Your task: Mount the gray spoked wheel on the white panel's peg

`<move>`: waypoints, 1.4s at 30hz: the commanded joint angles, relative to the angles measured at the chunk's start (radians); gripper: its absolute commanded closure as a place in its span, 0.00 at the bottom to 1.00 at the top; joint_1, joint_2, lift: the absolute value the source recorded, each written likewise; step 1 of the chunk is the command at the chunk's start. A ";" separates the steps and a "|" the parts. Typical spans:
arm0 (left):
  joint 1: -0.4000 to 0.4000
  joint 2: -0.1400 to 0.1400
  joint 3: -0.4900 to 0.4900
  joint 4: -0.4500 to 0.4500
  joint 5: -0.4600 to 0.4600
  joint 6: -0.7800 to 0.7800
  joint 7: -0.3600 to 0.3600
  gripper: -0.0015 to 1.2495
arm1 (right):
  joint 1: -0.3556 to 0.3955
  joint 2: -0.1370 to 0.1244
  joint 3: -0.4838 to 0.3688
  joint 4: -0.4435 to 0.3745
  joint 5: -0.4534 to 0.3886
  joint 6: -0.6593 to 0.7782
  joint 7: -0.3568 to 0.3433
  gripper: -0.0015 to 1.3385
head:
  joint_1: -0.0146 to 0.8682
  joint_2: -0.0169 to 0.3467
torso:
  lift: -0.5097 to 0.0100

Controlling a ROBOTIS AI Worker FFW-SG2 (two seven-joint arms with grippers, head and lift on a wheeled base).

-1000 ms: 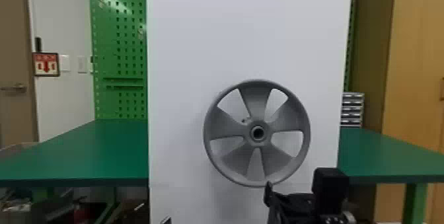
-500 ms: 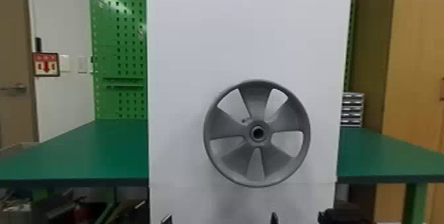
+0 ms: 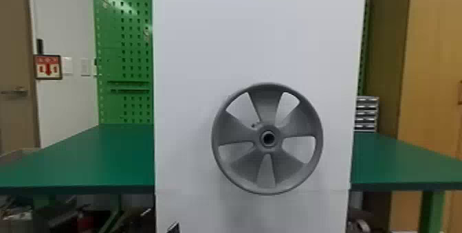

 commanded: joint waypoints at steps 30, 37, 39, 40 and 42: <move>-0.002 -0.005 0.000 0.002 -0.014 -0.010 0.000 0.45 | 0.119 0.072 -0.143 0.231 0.081 -0.256 0.086 0.00 | 0.16 0.03 | 0.22; -0.006 -0.011 0.005 0.002 -0.023 -0.010 0.000 0.45 | 0.119 0.082 -0.144 0.231 0.082 -0.256 0.086 0.00 | 0.16 0.03 | 0.22; -0.006 -0.014 0.005 0.002 -0.033 -0.010 0.000 0.44 | 0.119 0.082 -0.143 0.231 0.082 -0.258 0.086 0.00 | 0.16 0.03 | 0.22; -0.006 -0.014 0.005 0.003 -0.035 -0.010 0.000 0.44 | 0.119 0.082 -0.143 0.231 0.082 -0.258 0.086 0.00 | 0.16 0.03 | 0.22; -0.006 -0.015 0.005 0.003 -0.035 -0.010 0.000 0.44 | 0.118 0.082 -0.143 0.231 0.082 -0.259 0.086 0.00 | 0.16 0.03 | 0.22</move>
